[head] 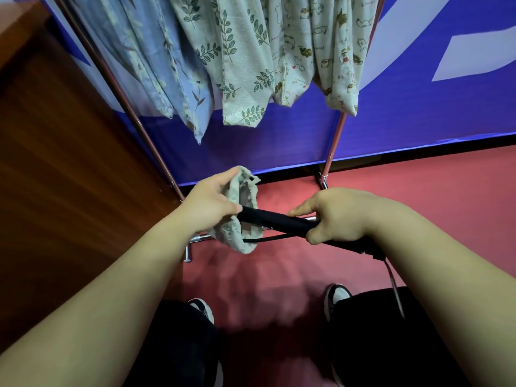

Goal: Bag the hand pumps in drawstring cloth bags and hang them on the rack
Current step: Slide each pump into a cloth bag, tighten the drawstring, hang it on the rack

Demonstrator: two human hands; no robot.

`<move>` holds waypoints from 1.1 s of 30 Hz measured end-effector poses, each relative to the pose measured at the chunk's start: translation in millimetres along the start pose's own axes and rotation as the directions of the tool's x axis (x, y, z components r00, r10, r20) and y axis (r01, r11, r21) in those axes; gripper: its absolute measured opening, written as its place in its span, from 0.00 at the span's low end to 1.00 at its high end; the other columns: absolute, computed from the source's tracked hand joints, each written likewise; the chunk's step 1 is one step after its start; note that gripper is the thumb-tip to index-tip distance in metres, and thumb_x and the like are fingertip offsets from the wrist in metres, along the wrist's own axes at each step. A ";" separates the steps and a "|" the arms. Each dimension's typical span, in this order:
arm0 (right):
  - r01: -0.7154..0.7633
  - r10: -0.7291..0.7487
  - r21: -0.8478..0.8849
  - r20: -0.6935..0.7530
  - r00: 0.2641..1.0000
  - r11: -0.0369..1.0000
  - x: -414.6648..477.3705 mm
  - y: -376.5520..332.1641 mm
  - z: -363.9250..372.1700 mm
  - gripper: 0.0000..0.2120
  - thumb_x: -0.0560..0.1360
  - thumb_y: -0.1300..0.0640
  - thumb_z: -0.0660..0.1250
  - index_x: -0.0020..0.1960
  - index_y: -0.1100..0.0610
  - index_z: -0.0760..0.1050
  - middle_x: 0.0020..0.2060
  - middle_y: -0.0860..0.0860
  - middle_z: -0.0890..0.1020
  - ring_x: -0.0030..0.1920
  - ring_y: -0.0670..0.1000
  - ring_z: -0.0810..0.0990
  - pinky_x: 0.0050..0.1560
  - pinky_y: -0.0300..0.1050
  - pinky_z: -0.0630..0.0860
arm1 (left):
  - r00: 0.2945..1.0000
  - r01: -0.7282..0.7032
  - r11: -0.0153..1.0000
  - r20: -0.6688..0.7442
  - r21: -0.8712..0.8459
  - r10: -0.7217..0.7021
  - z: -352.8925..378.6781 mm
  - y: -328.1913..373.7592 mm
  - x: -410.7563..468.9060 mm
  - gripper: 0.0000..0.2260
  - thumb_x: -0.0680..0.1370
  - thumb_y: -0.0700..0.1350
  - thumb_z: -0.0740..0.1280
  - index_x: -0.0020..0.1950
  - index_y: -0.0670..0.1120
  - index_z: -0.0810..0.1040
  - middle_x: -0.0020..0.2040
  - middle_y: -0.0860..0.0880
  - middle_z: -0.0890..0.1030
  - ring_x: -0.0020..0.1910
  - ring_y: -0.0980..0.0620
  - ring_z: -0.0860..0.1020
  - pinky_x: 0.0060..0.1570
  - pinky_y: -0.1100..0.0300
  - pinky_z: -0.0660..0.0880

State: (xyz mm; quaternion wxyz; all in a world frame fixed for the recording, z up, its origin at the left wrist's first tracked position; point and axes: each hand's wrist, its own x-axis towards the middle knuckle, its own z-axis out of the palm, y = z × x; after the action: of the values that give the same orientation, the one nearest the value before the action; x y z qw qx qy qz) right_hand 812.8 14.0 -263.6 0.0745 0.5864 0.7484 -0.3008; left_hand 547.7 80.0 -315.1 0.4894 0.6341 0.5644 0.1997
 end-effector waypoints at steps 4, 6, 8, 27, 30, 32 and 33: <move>-0.109 0.108 0.037 0.045 0.993 0.993 13.8 -5.6 4.2 0.20 0.67 0.44 0.73 0.58 0.46 0.78 0.48 0.49 0.83 0.48 0.53 0.79 0.46 0.45 0.76 | 0.989 -0.081 0.997 0.124 0.005 0.080 25.8 13.1 -7.9 0.35 0.75 0.27 0.70 0.76 0.55 0.68 0.21 0.58 0.72 0.21 0.62 0.67 0.29 0.71 0.67; -0.156 0.151 0.091 0.055 0.987 0.984 16.9 -10.4 2.5 0.19 0.68 0.45 0.74 0.50 0.57 0.77 0.41 0.51 0.80 0.43 0.54 0.77 0.39 0.45 0.72 | 0.986 -0.098 0.995 0.139 0.021 0.094 38.1 8.5 -9.2 0.33 0.75 0.27 0.70 0.76 0.48 0.70 0.21 0.61 0.73 0.21 0.64 0.67 0.28 0.73 0.64; -0.182 0.170 0.194 0.076 0.983 0.964 19.0 -10.7 0.9 0.16 0.68 0.46 0.76 0.42 0.57 0.76 0.34 0.50 0.78 0.36 0.52 0.76 0.35 0.44 0.70 | 0.981 -0.099 0.993 0.177 0.071 0.085 48.1 -1.6 -9.0 0.33 0.74 0.29 0.73 0.76 0.47 0.71 0.32 0.64 0.81 0.29 0.69 0.74 0.36 0.76 0.69; -0.212 0.296 0.837 0.063 0.953 0.504 24.5 -15.4 -12.7 0.06 0.73 0.65 0.58 0.37 0.61 0.69 0.24 0.55 0.77 0.18 0.49 0.59 0.25 0.35 0.55 | 0.990 -0.070 0.971 0.105 -0.228 0.096 63.0 4.9 -7.5 0.09 0.74 0.32 0.75 0.45 0.47 0.83 0.38 0.53 0.84 0.31 0.53 0.78 0.30 0.62 0.76; -0.148 0.244 0.758 -0.015 0.970 0.635 23.9 -13.7 -2.8 0.05 0.67 0.62 0.61 0.35 0.56 0.74 0.31 0.60 0.76 0.24 0.53 0.66 0.26 0.41 0.60 | 0.997 -0.024 0.942 0.065 -0.334 0.049 56.8 7.3 -4.8 0.08 0.76 0.33 0.74 0.50 0.45 0.83 0.45 0.49 0.84 0.33 0.54 0.79 0.30 0.63 0.76; -0.089 0.189 0.679 -0.075 0.979 0.729 22.7 -9.4 -1.7 0.06 0.72 0.64 0.60 0.41 0.57 0.74 0.31 0.58 0.78 0.24 0.52 0.70 0.24 0.40 0.65 | 0.998 -0.011 0.926 0.054 -0.376 0.034 55.0 8.7 -4.2 0.09 0.76 0.33 0.74 0.54 0.40 0.82 0.46 0.47 0.84 0.34 0.54 0.80 0.31 0.63 0.77; -0.042 0.149 0.653 -0.109 0.983 0.756 21.8 -8.2 -2.1 0.07 0.75 0.66 0.58 0.44 0.57 0.72 0.31 0.57 0.81 0.26 0.53 0.73 0.24 0.41 0.68 | 0.998 -0.012 0.924 0.049 -0.382 0.033 54.7 9.1 -3.9 0.09 0.76 0.33 0.73 0.55 0.39 0.81 0.46 0.46 0.84 0.34 0.53 0.80 0.31 0.62 0.77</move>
State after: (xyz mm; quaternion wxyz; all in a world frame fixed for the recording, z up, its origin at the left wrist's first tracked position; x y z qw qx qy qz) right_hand 799.2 32.2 -269.1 -0.1755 0.6350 0.5706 -0.4904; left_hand 595.4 55.8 -330.3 0.6160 0.5387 0.4939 0.2940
